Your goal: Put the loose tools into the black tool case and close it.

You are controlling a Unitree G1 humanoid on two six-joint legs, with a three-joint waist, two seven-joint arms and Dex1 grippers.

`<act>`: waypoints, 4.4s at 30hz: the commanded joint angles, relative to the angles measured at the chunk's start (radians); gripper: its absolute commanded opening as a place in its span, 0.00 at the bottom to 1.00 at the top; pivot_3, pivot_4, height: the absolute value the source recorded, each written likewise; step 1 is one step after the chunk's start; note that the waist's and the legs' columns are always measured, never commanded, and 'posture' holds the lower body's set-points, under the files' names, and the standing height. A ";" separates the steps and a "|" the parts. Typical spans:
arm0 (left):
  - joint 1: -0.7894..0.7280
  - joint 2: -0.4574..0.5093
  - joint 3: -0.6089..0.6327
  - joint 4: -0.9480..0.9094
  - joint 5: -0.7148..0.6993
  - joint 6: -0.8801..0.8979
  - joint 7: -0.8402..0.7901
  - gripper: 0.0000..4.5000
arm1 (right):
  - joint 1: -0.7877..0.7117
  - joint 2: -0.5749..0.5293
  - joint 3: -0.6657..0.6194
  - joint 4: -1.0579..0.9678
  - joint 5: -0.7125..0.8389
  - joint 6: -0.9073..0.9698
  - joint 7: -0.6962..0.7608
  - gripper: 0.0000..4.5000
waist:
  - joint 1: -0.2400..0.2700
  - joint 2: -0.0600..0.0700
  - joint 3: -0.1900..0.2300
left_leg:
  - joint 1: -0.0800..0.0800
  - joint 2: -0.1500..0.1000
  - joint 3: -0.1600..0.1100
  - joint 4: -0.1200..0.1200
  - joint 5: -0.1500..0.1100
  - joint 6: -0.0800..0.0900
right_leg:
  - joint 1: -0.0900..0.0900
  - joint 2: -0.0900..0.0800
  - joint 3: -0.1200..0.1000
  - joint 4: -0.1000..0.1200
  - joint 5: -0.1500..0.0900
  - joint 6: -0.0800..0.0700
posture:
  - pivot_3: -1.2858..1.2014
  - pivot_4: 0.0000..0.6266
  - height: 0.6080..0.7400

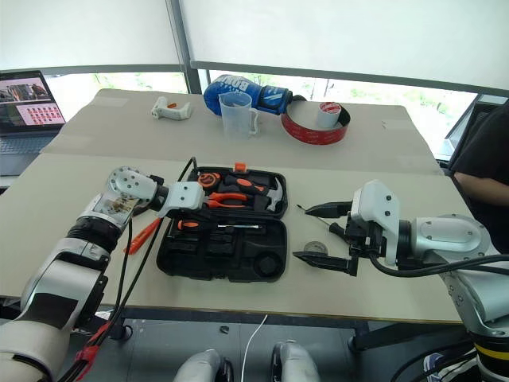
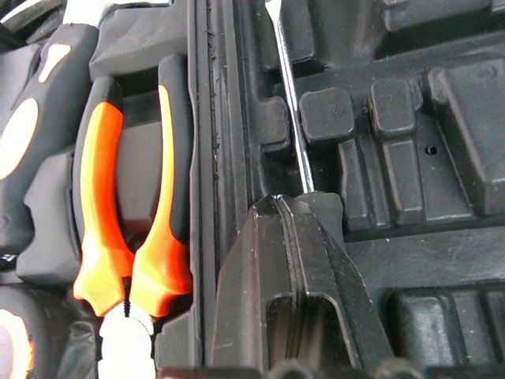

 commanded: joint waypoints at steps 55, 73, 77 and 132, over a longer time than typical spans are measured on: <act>0.710 0.510 0.477 -1.198 -0.699 0.977 -0.050 1.00 | -0.358 0.152 0.281 0.411 -0.282 -0.166 0.185 0.23 | -0.030 0.015 0.008 | 0.013 0.000 0.002 -0.010 0.001 -0.004 | 0.004 0.003 0.015 0.000 -0.003 0.005 | 0.52 0.24 0.80; 0.775 0.513 0.550 -1.243 -0.722 1.001 0.054 1.00 | -0.568 0.376 0.613 0.575 -0.631 -0.154 0.128 0.23 | -0.018 0.016 0.008 | -0.006 -0.001 0.003 -0.003 0.002 -0.005 | -0.010 0.001 0.009 0.002 -0.003 0.002 | 0.52 0.24 0.80; 0.766 0.512 0.540 -1.235 -0.721 0.996 0.061 1.00 | -0.553 0.367 0.600 0.562 -0.634 -0.125 0.124 0.23 | -0.022 0.016 0.008 | -0.005 -0.001 0.004 -0.002 0.002 -0.005 | -0.010 0.001 0.009 0.005 -0.003 0.002 | 0.52 0.24 0.80; 0.969 0.465 0.722 -1.191 -0.682 0.973 0.220 1.00 | -0.580 0.514 0.354 0.373 -0.314 0.101 0.139 0.37 | -0.032 0.017 0.008 | -0.003 0.000 0.005 -0.002 0.003 -0.008 | -0.013 0.001 0.012 0.011 -0.001 -0.006 | 0.52 0.24 0.80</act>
